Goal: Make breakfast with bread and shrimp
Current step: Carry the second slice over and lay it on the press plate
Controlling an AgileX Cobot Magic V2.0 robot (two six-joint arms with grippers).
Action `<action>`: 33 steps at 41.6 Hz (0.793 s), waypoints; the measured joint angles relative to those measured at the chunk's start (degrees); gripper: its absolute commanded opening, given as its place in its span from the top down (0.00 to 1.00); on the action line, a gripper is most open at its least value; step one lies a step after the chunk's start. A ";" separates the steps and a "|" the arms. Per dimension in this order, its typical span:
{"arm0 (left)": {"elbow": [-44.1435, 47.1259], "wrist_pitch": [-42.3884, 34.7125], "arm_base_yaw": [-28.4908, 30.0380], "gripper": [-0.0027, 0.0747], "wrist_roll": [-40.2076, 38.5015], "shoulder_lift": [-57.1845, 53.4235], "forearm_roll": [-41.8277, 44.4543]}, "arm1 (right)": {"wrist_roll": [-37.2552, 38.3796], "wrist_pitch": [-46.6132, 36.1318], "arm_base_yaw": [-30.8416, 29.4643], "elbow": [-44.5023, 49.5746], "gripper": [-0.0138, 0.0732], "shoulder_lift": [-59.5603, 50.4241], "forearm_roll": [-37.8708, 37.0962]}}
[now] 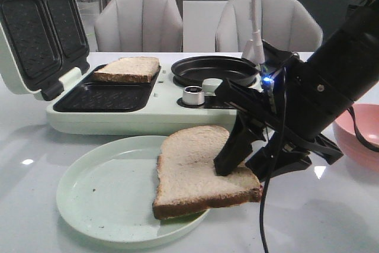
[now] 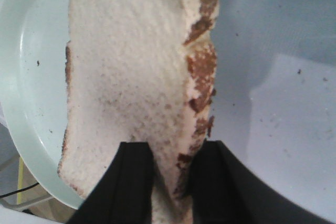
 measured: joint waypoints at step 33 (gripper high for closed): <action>0.00 0.00 0.00 0.26 0.00 0.00 0.00 | -0.97 2.13 0.80 -8.31 0.78 -17.17 1.20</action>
